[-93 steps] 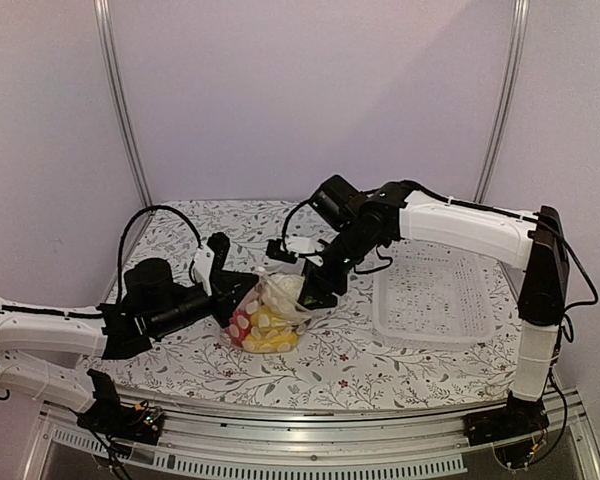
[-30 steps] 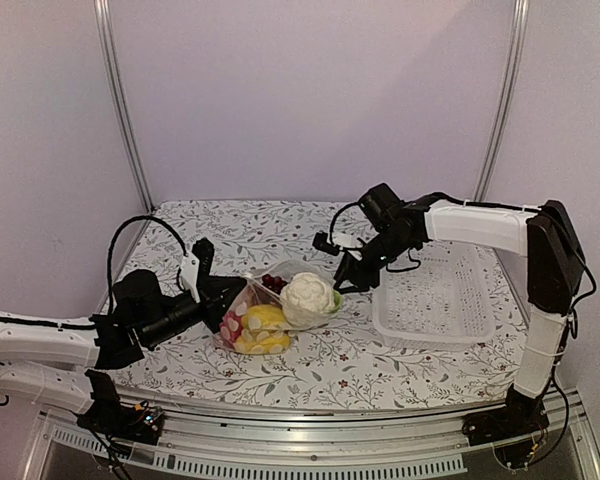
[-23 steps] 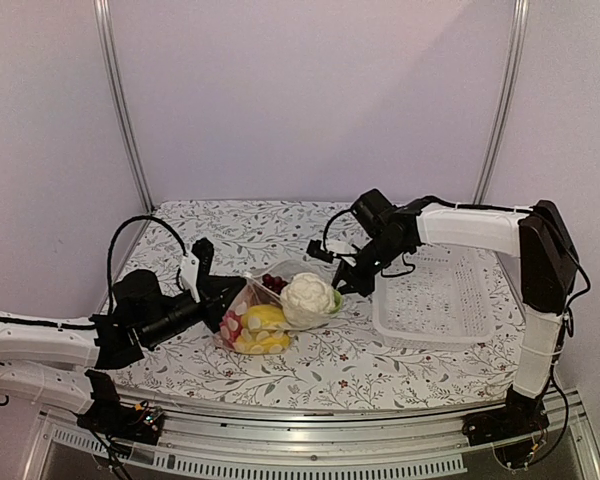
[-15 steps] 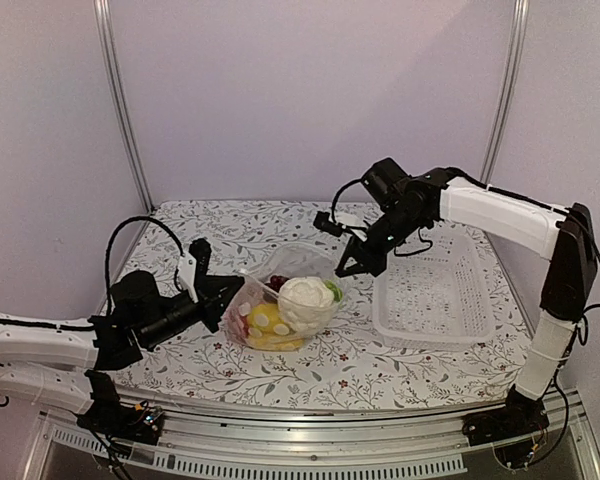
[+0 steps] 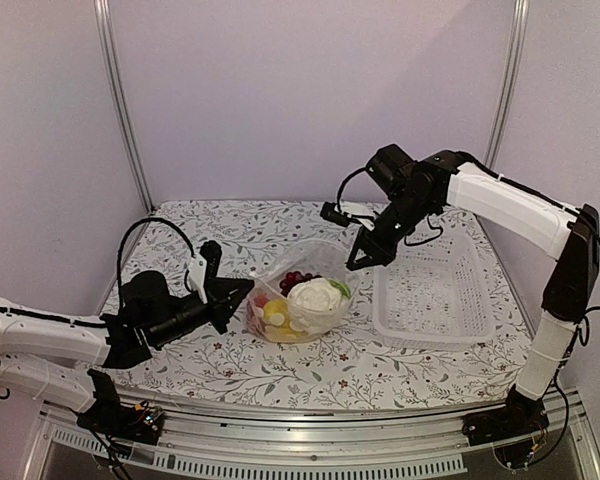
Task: Place the food in the zip-top bag and seal the zipper
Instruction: Adjust the zipper food storage bag at the center of the board, then pass from the left arm to the right
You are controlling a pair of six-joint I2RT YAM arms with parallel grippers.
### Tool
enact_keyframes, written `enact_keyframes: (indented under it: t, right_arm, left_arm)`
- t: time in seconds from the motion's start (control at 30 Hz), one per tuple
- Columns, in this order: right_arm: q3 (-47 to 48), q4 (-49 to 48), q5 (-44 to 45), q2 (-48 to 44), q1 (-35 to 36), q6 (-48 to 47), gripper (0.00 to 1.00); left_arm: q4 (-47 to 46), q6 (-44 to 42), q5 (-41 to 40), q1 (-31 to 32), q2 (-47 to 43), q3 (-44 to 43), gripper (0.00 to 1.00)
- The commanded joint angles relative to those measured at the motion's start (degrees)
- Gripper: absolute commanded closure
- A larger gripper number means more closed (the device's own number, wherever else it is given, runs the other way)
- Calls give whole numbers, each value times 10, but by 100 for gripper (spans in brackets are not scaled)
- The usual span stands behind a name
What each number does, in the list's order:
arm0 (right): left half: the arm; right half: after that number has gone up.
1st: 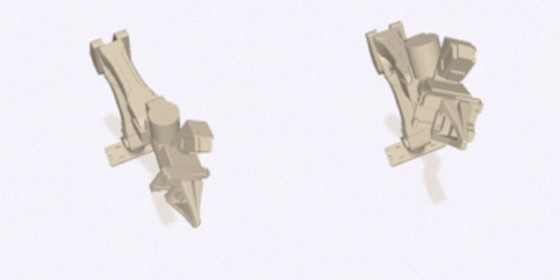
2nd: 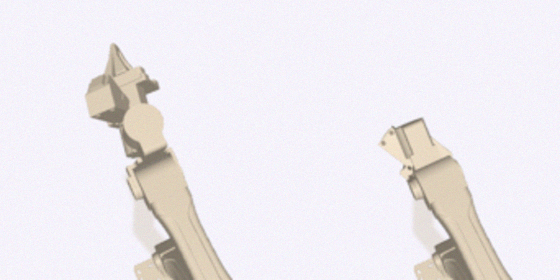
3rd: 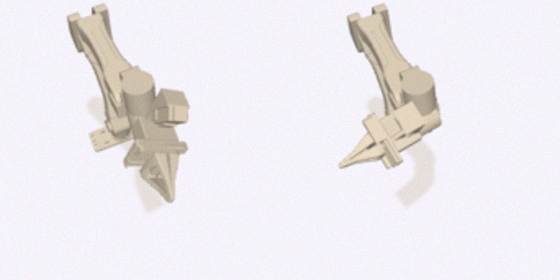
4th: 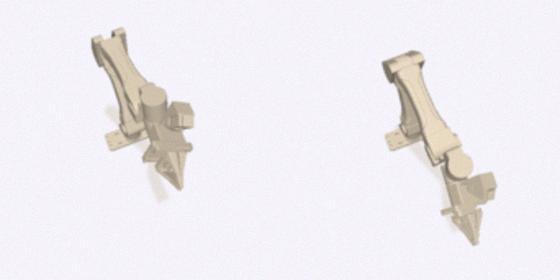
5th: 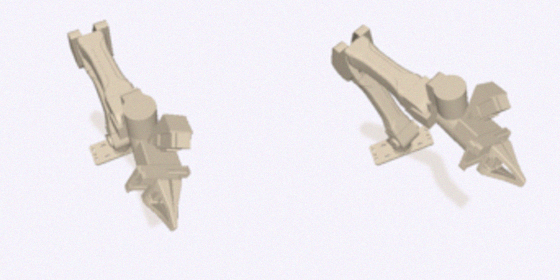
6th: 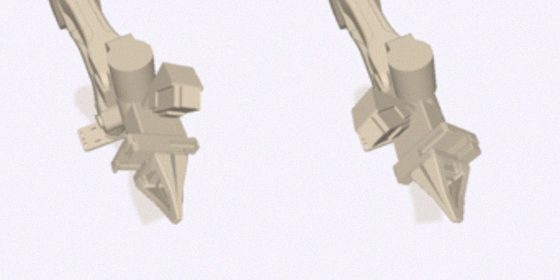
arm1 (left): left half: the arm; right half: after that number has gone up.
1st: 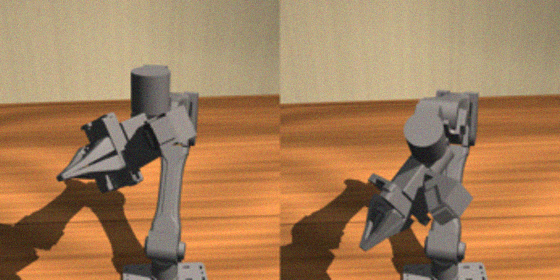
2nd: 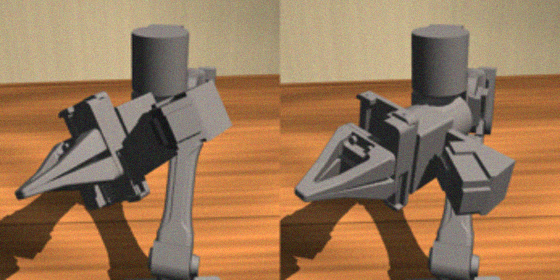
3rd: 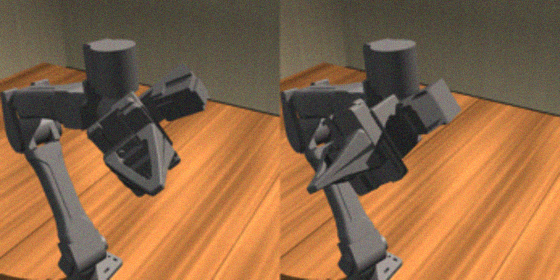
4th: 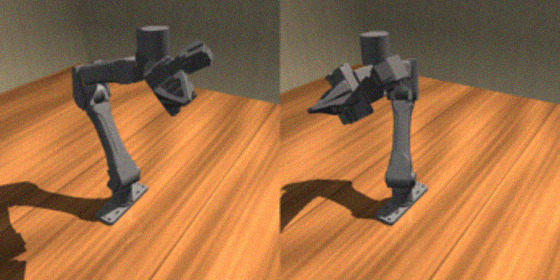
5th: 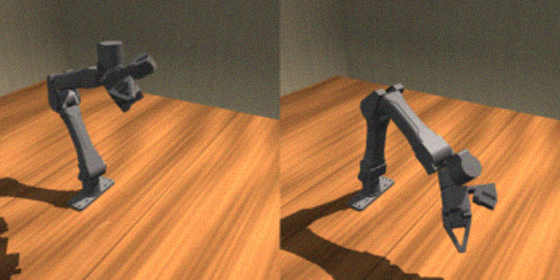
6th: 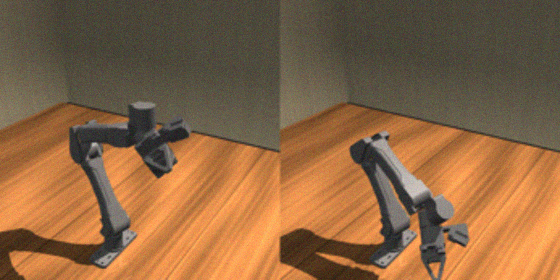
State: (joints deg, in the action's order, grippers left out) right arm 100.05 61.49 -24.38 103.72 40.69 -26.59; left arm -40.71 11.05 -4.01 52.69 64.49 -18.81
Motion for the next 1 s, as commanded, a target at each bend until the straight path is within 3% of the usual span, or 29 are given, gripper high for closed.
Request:
enact_keyframes:
  t: [0.0,0.03,0.1,0.4,0.57,0.67,0.97]
  right_arm:
    - [30,10,64,-7,-6,-9,70]
    - [30,10,55,-13,-6,-16,60]
    - [30,7,42,-31,-4,-23,56]
    - [-68,-42,0,-94,77,-69,57]
    - [-121,-104,15,-103,131,-72,49]
    - [-98,-122,48,-80,154,-64,42]
    - [-16,-155,41,16,165,-14,37]
  left_arm:
    - [-39,4,-10,0,5,-11,100]
    - [-36,4,-16,0,14,-13,100]
    - [-34,13,-14,0,34,-18,100]
    - [-11,26,-5,1,47,-36,100]
    - [-18,35,-2,2,47,-32,100]
    - [-29,38,13,5,50,-32,100]
    - [-1,34,27,11,28,-51,100]
